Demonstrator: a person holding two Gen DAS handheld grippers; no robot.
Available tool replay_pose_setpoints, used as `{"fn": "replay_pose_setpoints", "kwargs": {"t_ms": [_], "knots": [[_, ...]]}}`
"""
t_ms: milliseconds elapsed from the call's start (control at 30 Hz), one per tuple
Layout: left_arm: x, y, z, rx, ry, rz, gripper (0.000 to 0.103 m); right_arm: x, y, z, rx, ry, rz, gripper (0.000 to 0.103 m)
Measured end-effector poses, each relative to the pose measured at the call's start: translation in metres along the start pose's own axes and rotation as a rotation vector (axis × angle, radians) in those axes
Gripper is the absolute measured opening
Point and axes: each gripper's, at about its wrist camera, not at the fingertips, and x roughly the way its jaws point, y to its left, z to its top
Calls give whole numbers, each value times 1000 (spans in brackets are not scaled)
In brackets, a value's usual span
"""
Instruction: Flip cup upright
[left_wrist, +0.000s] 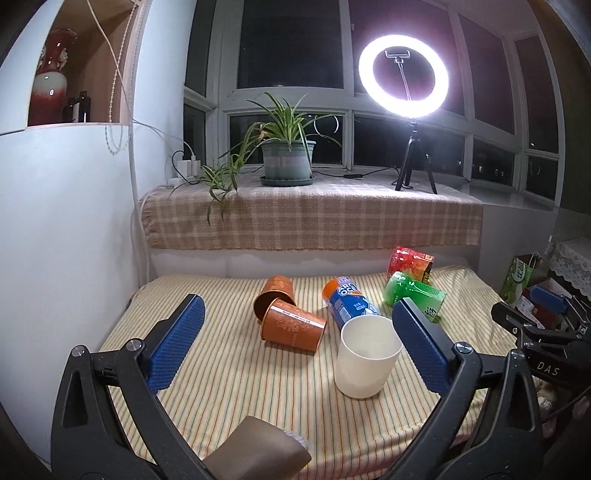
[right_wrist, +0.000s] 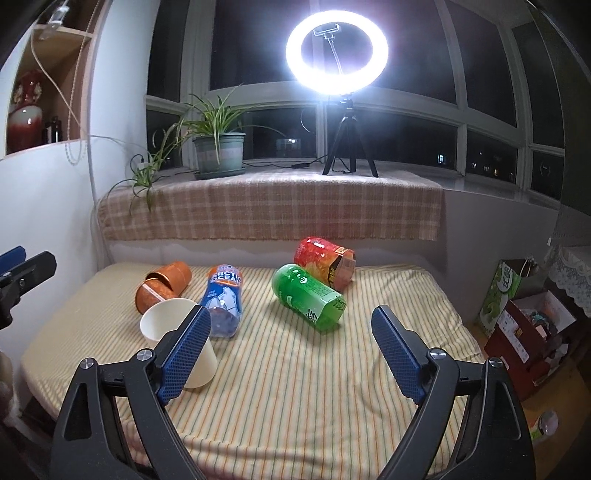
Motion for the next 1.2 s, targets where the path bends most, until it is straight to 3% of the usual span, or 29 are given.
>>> {"fn": "replay_pose_setpoints", "kwargs": {"t_ms": [1200], "knots": [[-3, -6, 3, 15, -14, 8, 103, -2, -6, -4, 19, 9, -13, 89]]}}
